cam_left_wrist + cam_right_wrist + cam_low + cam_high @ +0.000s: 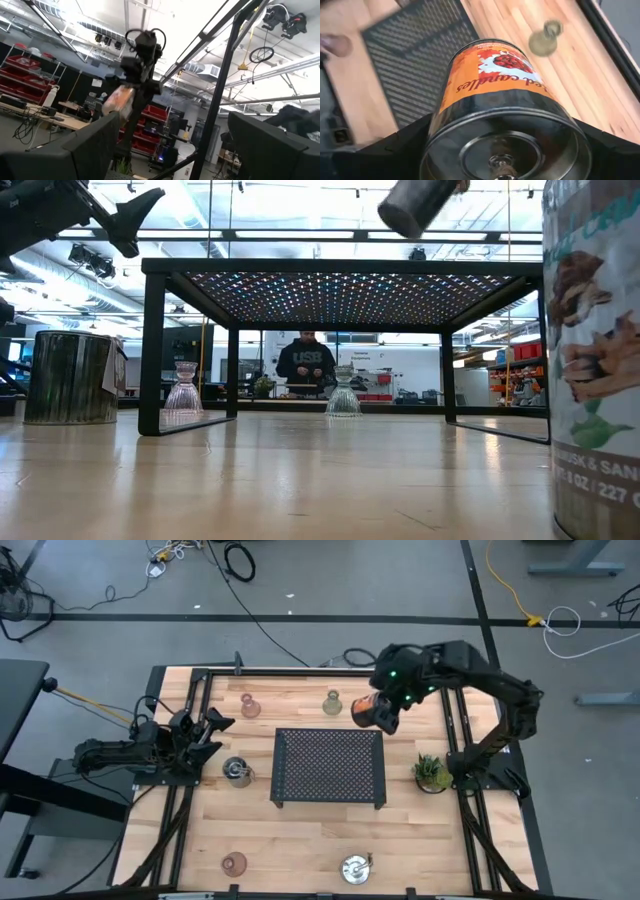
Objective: Pick & Place candle stick holders
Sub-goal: Put the orange scented candle on the shelf
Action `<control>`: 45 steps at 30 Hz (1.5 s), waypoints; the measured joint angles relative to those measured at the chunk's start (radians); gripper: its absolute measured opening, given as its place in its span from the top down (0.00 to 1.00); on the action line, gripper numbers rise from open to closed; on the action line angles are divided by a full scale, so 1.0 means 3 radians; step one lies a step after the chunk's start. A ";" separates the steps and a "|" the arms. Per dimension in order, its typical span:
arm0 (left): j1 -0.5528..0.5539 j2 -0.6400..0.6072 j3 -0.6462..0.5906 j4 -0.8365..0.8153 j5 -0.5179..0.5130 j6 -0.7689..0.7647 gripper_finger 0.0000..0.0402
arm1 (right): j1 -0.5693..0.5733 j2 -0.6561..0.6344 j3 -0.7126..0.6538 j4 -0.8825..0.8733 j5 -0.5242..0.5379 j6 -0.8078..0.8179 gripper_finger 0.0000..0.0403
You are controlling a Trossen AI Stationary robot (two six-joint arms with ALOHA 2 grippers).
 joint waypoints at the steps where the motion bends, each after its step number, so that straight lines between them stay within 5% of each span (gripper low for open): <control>1: -0.0001 0.0000 0.0000 0.0001 0.0001 0.0000 0.07 | 0.0021 0.0001 -0.0095 0.0002 0.0017 0.0004 0.14; 12: -0.0001 0.0000 0.0000 0.0003 -0.0001 0.0003 0.07 | 0.0218 0.0010 -0.0705 0.0301 -0.0114 0.0229 0.14; 45: -0.0001 0.0000 0.0000 -0.0001 0.0001 0.0003 0.07 | 0.0311 0.0319 -0.0713 0.0122 -0.0059 0.0164 0.14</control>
